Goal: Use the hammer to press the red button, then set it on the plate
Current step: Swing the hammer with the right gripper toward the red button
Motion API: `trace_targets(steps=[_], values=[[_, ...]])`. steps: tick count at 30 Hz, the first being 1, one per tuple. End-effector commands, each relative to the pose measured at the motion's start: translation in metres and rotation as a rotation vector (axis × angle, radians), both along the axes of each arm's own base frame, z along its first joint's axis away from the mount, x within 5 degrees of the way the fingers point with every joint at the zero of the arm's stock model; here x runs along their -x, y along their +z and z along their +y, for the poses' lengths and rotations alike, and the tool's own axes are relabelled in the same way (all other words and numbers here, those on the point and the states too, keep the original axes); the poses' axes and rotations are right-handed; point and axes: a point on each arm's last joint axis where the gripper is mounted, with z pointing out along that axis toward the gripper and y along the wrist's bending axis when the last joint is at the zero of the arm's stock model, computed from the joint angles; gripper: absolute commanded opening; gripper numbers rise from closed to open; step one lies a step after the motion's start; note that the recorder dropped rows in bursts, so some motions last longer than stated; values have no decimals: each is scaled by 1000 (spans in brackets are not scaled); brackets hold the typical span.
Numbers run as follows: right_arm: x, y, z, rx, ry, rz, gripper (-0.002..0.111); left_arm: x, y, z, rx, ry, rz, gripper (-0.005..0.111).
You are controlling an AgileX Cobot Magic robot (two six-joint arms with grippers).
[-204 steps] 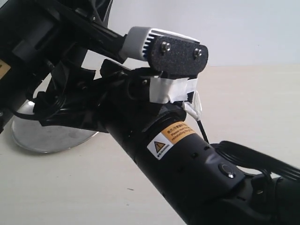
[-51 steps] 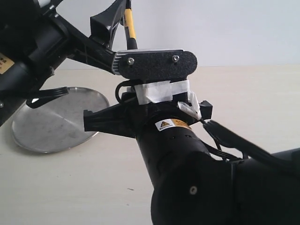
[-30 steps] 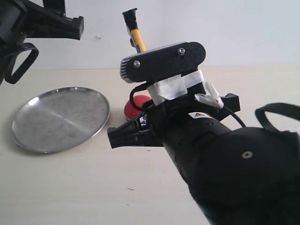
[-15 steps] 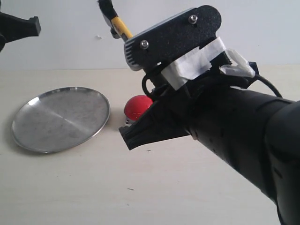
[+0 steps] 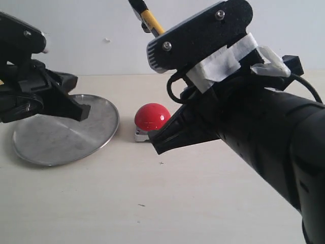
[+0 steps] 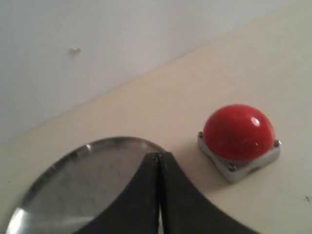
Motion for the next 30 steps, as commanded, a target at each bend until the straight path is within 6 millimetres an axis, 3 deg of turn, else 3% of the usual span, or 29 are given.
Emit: trace_targets(steps=[1, 9, 14, 17, 22, 30], values=[[-4, 13, -12, 76, -75, -92, 0, 5, -8, 0, -4, -35, 128, 0], [-5, 15, -18, 150, -118, -117, 0, 13, -19, 0, 37, -26, 271, 0], [-5, 15, -18, 148, -119, -117, 0, 25, -31, 20, 214, 167, 185, 0], [-5, 15, -18, 148, -119, -117, 0, 48, -39, 36, 296, 191, 101, 0], [-5, 15, -18, 148, -119, -117, 0, 94, -43, 50, 425, 71, 0, 0], [-5, 15, -18, 140, -122, -116, 0, 141, -41, 77, 569, 45, -132, 0]])
